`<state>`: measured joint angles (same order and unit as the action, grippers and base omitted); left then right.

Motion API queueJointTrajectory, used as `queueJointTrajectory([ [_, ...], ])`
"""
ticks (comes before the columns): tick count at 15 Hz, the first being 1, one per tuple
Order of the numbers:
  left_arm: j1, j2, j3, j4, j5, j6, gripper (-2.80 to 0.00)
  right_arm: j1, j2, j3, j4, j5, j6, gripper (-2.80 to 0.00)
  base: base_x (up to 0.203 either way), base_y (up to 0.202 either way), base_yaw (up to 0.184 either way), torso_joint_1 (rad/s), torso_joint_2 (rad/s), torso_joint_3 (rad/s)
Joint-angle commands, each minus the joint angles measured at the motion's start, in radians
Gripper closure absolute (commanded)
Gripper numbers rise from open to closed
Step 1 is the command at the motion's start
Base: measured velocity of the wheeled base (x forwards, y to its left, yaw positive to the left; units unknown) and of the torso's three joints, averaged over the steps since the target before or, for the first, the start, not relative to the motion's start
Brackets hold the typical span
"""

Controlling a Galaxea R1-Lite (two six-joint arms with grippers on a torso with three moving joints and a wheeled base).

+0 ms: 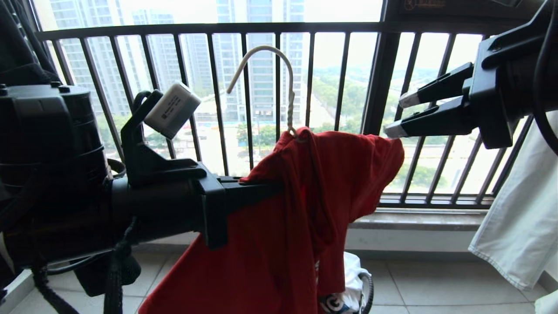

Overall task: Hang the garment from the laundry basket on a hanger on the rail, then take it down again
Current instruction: Hang the clothes rack on the clothesline

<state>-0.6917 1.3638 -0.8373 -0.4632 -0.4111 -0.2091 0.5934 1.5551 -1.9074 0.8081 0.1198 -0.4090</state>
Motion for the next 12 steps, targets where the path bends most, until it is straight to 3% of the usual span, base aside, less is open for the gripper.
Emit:
queueJointTrajectory([
  [1, 0.002, -0.022, 0.027, -0.002, -0.022, -0.001, 0.0, -0.019, 0.069, -0.046, 0.001, 0.083, -0.044, -2.8, 0.0, 0.0, 0.0, 0.0, 0.0, 0.0],
  [4, 0.003, -0.039, 0.065, -0.005, -0.068, 0.0, 0.0, -0.02, 0.118, -0.044, 0.008, 0.111, -0.086, -2.8, 0.0, 0.0, 0.0, 0.0, 0.0, 0.0],
  [10, 0.001, -0.065, 0.069, -0.003, -0.071, 0.002, 0.0, -0.015, 0.141, -0.025, 0.041, 0.159, -0.095, -2.8, 0.0, 0.0, 0.0, 0.0, 0.0, 0.0],
  [12, -0.005, -0.095, 0.075, -0.002, -0.072, 0.002, 0.0, -0.006, 0.14, -0.024, 0.103, 0.208, -0.104, -2.8, 0.0, 0.0, 0.0, 0.0, 0.0, 0.0],
])
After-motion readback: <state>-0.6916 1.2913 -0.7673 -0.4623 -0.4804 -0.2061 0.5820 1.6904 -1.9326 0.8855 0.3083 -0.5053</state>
